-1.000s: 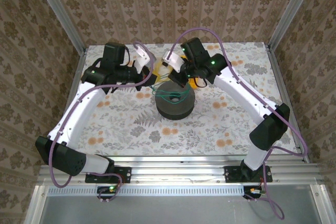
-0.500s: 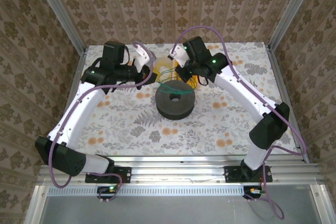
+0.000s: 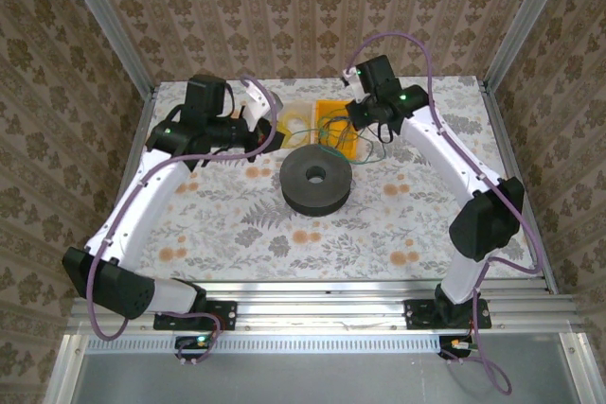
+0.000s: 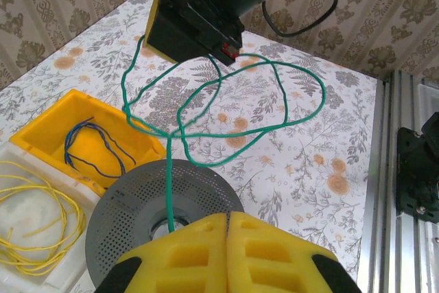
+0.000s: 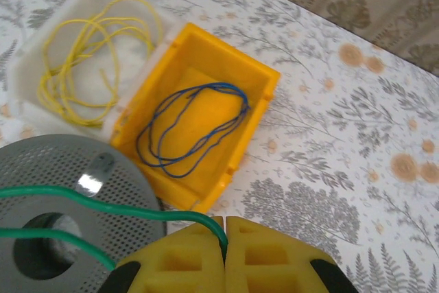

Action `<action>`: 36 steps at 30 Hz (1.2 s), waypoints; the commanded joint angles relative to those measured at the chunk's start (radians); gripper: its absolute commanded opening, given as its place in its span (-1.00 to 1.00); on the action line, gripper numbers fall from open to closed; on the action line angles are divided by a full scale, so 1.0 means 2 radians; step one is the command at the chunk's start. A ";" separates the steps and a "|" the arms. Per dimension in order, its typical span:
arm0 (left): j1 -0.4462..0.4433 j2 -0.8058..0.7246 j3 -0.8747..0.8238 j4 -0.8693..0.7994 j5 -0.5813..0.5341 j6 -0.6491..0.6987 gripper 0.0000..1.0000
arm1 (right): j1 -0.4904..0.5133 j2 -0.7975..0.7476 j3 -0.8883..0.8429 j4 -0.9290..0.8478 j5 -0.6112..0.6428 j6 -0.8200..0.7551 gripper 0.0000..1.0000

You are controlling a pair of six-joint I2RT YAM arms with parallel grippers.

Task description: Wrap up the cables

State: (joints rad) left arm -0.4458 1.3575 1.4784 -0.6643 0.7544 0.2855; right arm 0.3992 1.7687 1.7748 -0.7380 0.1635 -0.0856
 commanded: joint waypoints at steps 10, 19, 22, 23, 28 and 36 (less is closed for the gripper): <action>0.037 -0.071 -0.016 -0.027 -0.003 0.001 -1.00 | -0.077 0.000 -0.060 0.022 0.115 0.033 -1.00; 0.111 -0.115 -0.020 -0.013 -0.031 -0.026 -1.00 | -0.110 -0.012 -0.086 0.038 0.102 0.036 -1.00; 0.118 -0.117 -0.022 0.004 -0.018 -0.039 -1.00 | -0.113 -0.037 -0.108 0.068 -0.026 0.038 -1.00; 0.117 -0.115 -0.023 0.010 -0.014 -0.045 -1.00 | -0.112 -0.048 -0.117 0.082 -0.077 0.044 -1.00; 0.100 -0.100 -0.049 0.067 -0.007 -0.080 -1.00 | -0.104 -0.096 -0.160 0.177 -0.287 0.086 -0.94; 0.045 -0.056 -0.041 0.094 -0.047 -0.084 -1.00 | -0.066 -0.098 -0.128 0.178 -0.350 0.110 -0.49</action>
State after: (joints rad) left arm -0.3321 1.2205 1.3796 -0.5217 0.6975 0.1421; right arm 0.2401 1.5833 1.4834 -0.3988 -0.4614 0.1062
